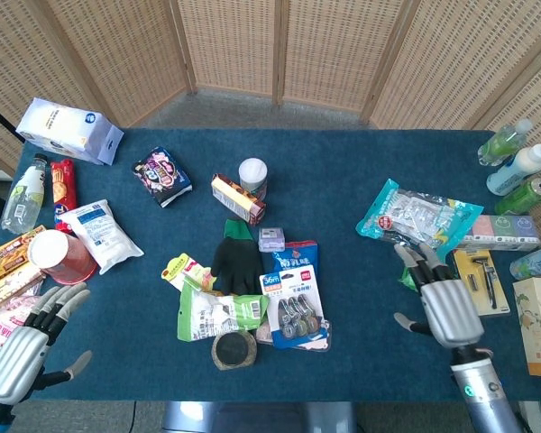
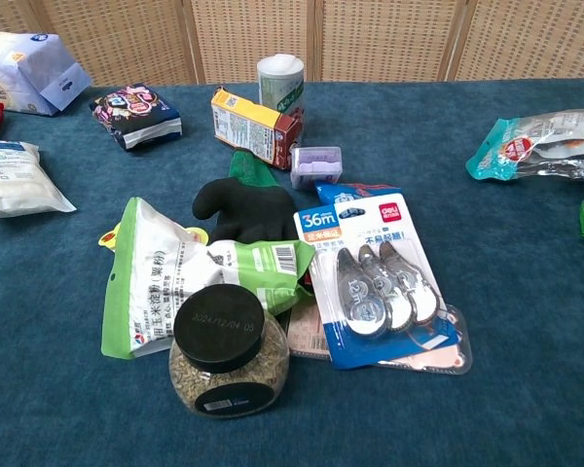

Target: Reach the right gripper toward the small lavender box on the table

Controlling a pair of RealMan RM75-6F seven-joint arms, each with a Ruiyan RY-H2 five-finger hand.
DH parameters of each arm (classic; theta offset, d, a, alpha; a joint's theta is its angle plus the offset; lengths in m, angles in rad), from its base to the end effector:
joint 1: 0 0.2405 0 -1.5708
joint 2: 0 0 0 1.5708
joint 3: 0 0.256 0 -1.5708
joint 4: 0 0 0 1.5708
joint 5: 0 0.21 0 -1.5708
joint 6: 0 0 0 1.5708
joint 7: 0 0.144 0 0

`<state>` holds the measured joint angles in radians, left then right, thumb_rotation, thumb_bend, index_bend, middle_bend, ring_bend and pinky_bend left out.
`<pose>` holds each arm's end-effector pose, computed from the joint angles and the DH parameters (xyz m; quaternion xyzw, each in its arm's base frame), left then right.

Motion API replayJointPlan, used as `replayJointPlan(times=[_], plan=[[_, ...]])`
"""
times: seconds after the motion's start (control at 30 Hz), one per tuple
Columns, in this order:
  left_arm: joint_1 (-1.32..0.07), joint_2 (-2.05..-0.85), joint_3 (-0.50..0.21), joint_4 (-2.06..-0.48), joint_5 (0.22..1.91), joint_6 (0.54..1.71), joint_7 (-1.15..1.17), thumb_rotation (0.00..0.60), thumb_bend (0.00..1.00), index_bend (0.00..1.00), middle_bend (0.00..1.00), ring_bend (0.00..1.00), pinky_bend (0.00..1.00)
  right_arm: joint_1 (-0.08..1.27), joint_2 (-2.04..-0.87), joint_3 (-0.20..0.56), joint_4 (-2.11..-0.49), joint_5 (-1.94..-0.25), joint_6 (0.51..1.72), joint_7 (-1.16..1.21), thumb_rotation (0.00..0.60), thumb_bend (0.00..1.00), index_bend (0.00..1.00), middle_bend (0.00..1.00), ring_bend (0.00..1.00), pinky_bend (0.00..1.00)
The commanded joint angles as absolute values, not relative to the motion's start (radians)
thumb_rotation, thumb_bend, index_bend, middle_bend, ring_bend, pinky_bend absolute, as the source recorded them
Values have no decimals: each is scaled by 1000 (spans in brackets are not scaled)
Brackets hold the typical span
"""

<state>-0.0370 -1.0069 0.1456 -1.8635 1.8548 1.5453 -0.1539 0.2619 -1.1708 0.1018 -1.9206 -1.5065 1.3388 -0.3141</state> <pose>-0.2402 0.1177 0.1454 -0.6304 -0.4599 -0.4745 0.4073 -0.2003 -0.2221 0.1120 0.6638 -0.3558 0.4331 0.4952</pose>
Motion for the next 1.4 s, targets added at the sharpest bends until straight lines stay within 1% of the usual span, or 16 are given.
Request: replayJointPlan(times=[0.03, 0.1, 0.2, 0.3, 0.6, 0.8, 1.13, 1.2, 1.27, 1.3, 1.33, 1.4], plan=[[-42, -995, 154, -1877, 1872, 1545, -158, 600, 362, 57, 67, 0, 0, 395, -1243, 196, -1927, -1401, 1190, -298, 600, 124, 16, 164, 0, 276], [-44, -987, 167, -1886, 1893, 1547, -181, 600, 362, 56, 66, 0, 0, 449, -1277, 234, -1923, -1310, 1120, -288, 600, 124, 13, 164, 0, 270], [-45, -975, 184, -1888, 1917, 1551, -207, 600, 363, 52, 66, 0, 0, 525, -1332, 279, -1878, -1235, 1054, -288, 600, 120, 10, 164, 0, 258], [-42, -968, 189, -1888, 1917, 1554, -201, 600, 362, 52, 66, 0, 0, 597, -1404, 312, -1809, -1173, 1014, -319, 600, 120, 11, 164, 0, 257], [-34, -965, 190, -1871, 1898, 1569, -220, 600, 362, 52, 67, 0, 0, 804, -1604, 373, -1587, -1009, 916, -402, 600, 120, 17, 164, 4, 258], [-27, -969, 191, -1850, 1884, 1581, -244, 600, 363, 52, 67, 0, 0, 892, -1702, 373, -1442, -946, 888, -431, 600, 120, 21, 164, 17, 266], [-14, -972, 191, -1815, 1867, 1604, -282, 600, 362, 52, 66, 0, 0, 955, -1798, 353, -1259, -893, 859, -427, 600, 118, 30, 168, 49, 267], [-9, -974, 192, -1806, 1863, 1611, -289, 600, 363, 52, 66, 0, 0, 965, -1815, 353, -1225, -888, 857, -424, 600, 116, 66, 183, 84, 293], [-4, -976, 192, -1799, 1859, 1618, -298, 600, 363, 51, 67, 0, 0, 973, -1829, 354, -1196, -882, 853, -419, 600, 102, 153, 227, 170, 378], [-1, -977, 193, -1795, 1857, 1623, -302, 600, 363, 51, 66, 0, 0, 978, -1839, 356, -1178, -879, 852, -414, 600, 90, 207, 262, 231, 430], [2, -977, 193, -1791, 1856, 1627, -305, 600, 362, 51, 66, 0, 0, 981, -1846, 357, -1165, -878, 852, -413, 600, 78, 291, 332, 337, 509], [8, -979, 194, -1782, 1853, 1635, -313, 600, 363, 51, 65, 0, 0, 990, -1854, 363, -1146, -872, 851, -410, 600, 66, 469, 565, 622, 705]])
